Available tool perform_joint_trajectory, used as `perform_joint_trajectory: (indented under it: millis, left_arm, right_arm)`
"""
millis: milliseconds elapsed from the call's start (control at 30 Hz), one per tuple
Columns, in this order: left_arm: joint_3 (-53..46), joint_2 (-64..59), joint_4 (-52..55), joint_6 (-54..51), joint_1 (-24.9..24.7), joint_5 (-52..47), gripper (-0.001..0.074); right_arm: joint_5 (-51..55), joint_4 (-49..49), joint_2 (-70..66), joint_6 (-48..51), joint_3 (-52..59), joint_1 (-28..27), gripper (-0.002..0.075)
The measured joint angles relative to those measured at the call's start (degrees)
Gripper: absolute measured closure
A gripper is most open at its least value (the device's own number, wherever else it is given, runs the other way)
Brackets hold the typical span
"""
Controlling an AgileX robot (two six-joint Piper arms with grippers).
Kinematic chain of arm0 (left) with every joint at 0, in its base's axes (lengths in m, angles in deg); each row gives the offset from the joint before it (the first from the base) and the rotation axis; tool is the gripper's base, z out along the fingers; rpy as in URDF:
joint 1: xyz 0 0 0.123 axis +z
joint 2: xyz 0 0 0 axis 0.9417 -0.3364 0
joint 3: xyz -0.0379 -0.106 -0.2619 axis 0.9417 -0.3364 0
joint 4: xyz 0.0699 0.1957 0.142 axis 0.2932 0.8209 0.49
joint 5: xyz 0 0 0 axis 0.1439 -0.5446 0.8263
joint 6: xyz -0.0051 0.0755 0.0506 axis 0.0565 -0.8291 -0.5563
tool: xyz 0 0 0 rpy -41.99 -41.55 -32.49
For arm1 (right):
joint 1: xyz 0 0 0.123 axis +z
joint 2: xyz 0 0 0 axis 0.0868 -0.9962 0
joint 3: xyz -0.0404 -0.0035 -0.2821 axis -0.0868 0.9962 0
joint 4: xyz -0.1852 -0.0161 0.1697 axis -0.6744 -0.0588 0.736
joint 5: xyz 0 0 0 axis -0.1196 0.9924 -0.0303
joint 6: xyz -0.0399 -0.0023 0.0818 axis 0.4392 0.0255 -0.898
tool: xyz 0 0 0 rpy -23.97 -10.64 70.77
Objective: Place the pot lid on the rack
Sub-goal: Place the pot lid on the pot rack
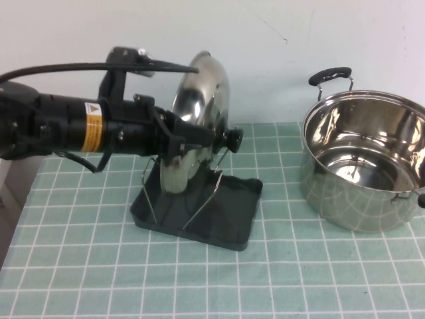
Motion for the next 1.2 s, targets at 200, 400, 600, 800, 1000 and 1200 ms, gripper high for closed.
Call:
perform_joint_trajectory:
  millis: [200,400,600,800,1000,1200]
  left_arm:
    - [0.00,-3.02,0.00,-1.37,0.00,1.50,0.0664]
    - [0.00,-4.39,0.00,-1.60,0.00,0.88,0.0664]
    - [0.00,-4.61,0.00,-4.17,0.00,0.08,0.0601]
    - [0.00,-4.61,0.00,-5.24,0.00,-0.54,0.0256]
    - [3.06,-4.50,0.00,-5.62,0.00,-0.63,0.0163]
    - [7.11,-0.71,0.00,-7.33,0.00,-5.79,0.0165]
  right_arm:
    - [0.00,0.00,0.00,0.00,0.00,0.00,0.0727]
    - [0.00,0.00,0.00,0.00,0.00,0.00,0.0727]
    - [0.00,0.00,0.00,0.00,0.00,0.00,0.0727]
    - [0.00,0.00,0.00,0.00,0.00,0.00,0.0727]
    - [-0.09,0.00,0.00,0.00,0.00,0.00,0.0727]
    - [-0.60,-1.31,0.00,0.00,0.00,0.00,0.0727]
